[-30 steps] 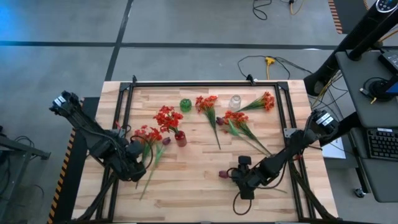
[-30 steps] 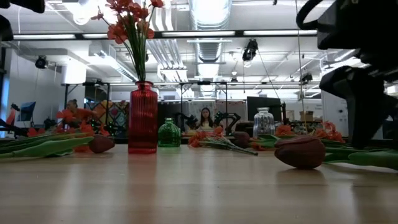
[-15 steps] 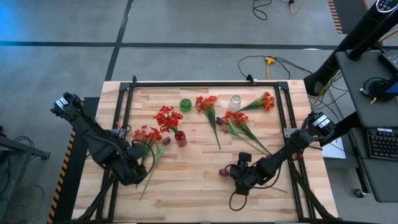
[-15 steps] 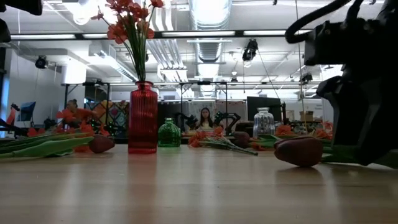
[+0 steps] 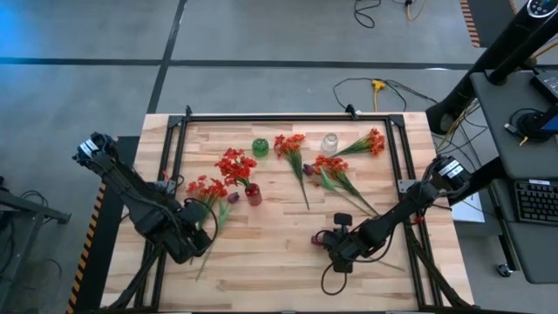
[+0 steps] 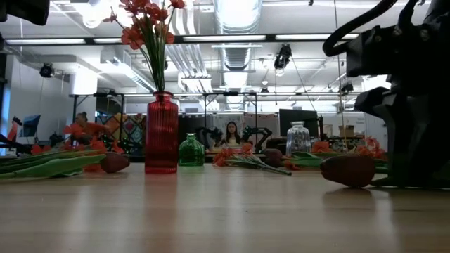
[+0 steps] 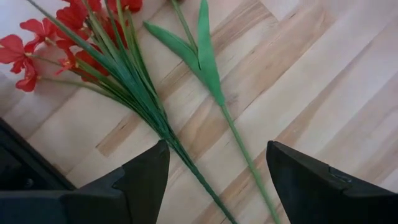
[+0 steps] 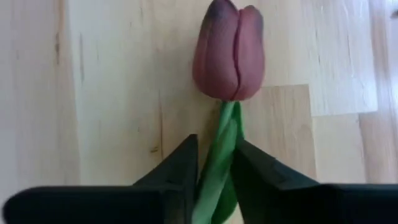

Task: Sort flowers into vase by color
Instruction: Put the bottom dark red tulip into the green vase

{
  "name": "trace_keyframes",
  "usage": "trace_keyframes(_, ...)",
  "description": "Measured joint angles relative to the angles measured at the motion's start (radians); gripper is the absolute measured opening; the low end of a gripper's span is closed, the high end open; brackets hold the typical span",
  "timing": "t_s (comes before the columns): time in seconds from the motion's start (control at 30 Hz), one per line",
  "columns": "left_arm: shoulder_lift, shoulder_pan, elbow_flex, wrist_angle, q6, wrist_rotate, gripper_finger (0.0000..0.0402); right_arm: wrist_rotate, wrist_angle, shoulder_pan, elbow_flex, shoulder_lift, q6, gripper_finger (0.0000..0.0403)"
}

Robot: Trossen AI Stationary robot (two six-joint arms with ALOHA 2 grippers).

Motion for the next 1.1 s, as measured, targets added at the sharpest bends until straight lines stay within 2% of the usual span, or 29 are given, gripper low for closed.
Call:
trace_keyframes(0.3, 0.014, -0.007, 0.0, 0.0, -0.018, -0.019, 0.0251, 0.001, 0.001, -0.002, 0.0, -0.023, -0.026, 0.0021)
trace_keyframes(0.57, 0.014, -0.008, 0.0, 0.001, -0.018, -0.032, 0.0251, 0.008, 0.007, -0.006, 0.007, -0.031, -0.028, 0.0013)
trace_keyframes(0.77, 0.014, -0.022, 0.0, 0.0, -0.028, -0.106, 0.0251, 0.015, 0.054, -0.021, 0.015, -0.083, -0.039, 0.0013)
trace_keyframes(0.97, 0.013, -0.057, 0.0, -0.002, -0.066, -0.142, 0.0251, 0.094, 0.16, -0.046, 0.012, -0.185, -0.155, 0.0013)
trace_keyframes(1.1, 0.013, -0.074, 0.0, -0.004, -0.083, -0.142, 0.0251, 0.116, 0.322, -0.092, 0.0, -0.261, -0.306, 0.0013)
